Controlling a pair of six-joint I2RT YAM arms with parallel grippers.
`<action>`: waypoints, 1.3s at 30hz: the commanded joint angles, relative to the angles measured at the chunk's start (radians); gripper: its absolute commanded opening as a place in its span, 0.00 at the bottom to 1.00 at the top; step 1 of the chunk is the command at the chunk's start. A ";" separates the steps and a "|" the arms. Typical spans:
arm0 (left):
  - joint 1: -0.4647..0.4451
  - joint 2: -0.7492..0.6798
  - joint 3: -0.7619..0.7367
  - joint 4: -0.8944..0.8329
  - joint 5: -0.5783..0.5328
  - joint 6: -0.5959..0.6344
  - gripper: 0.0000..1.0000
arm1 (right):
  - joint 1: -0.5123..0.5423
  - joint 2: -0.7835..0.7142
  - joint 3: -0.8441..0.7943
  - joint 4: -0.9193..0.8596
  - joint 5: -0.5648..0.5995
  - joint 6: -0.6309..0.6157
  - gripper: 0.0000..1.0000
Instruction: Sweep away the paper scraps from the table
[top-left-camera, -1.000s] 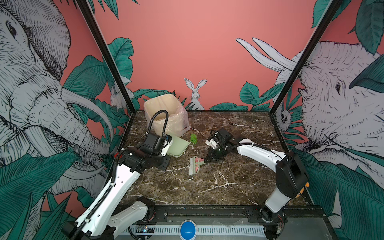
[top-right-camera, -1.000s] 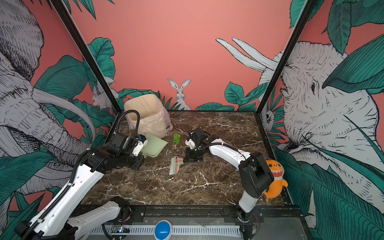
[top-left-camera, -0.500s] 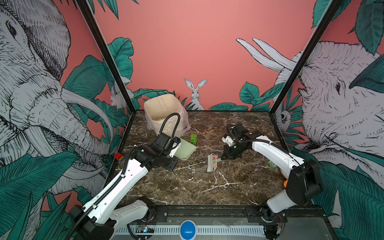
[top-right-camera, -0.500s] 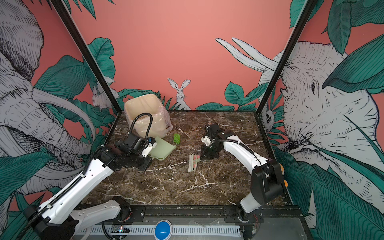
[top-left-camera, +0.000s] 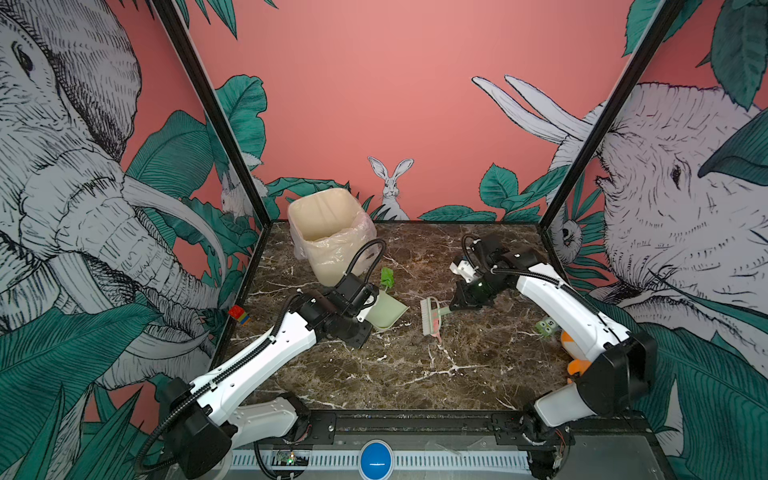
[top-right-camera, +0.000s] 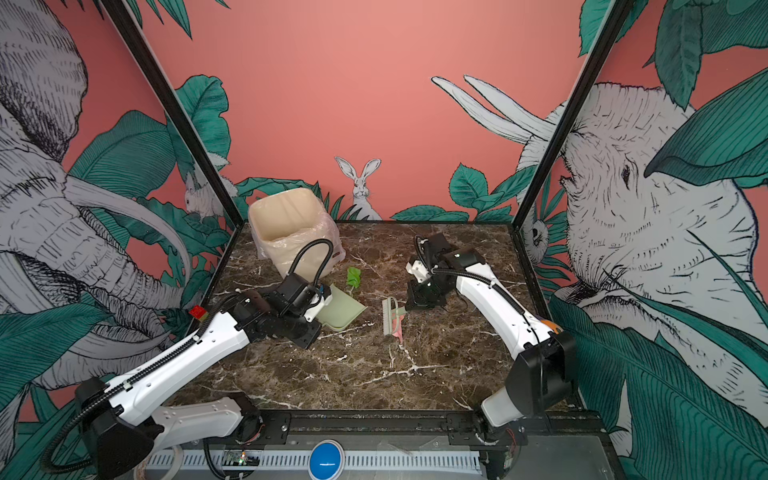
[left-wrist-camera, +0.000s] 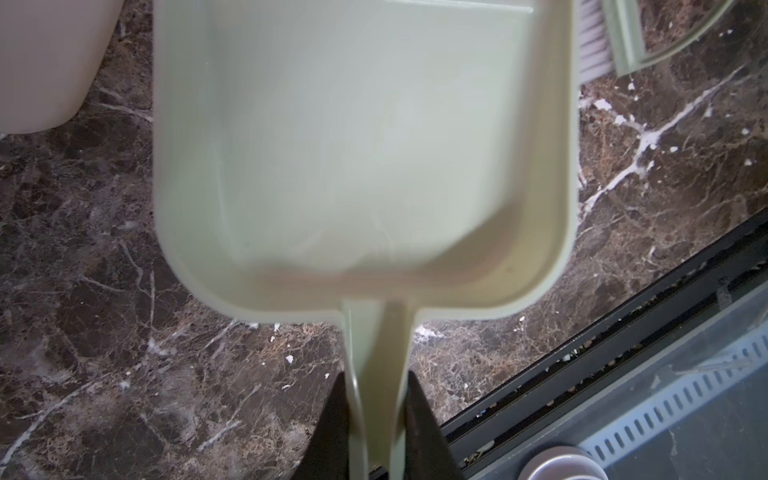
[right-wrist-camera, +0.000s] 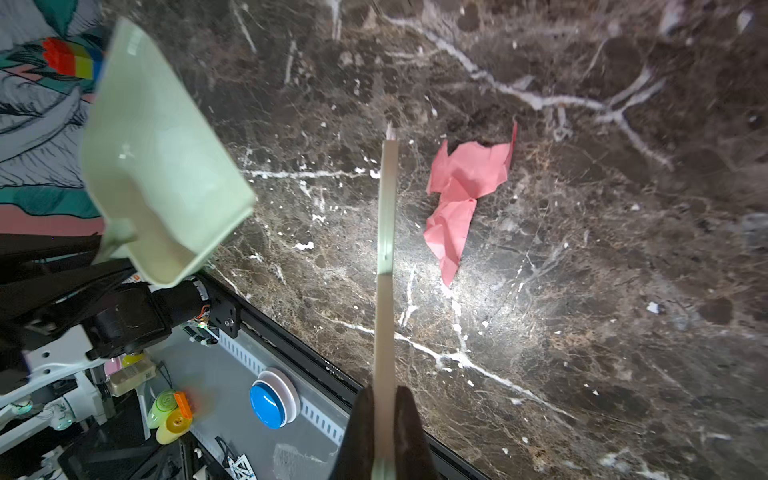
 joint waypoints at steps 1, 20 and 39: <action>-0.013 -0.002 -0.025 0.004 -0.028 -0.045 0.18 | -0.002 -0.028 0.068 -0.124 0.048 -0.048 0.00; -0.229 0.191 -0.044 0.042 -0.107 -0.029 0.17 | 0.003 0.180 0.346 -0.356 0.421 -0.212 0.00; -0.283 0.248 -0.073 0.197 -0.053 0.118 0.16 | 0.065 0.366 0.473 -0.384 0.485 -0.248 0.00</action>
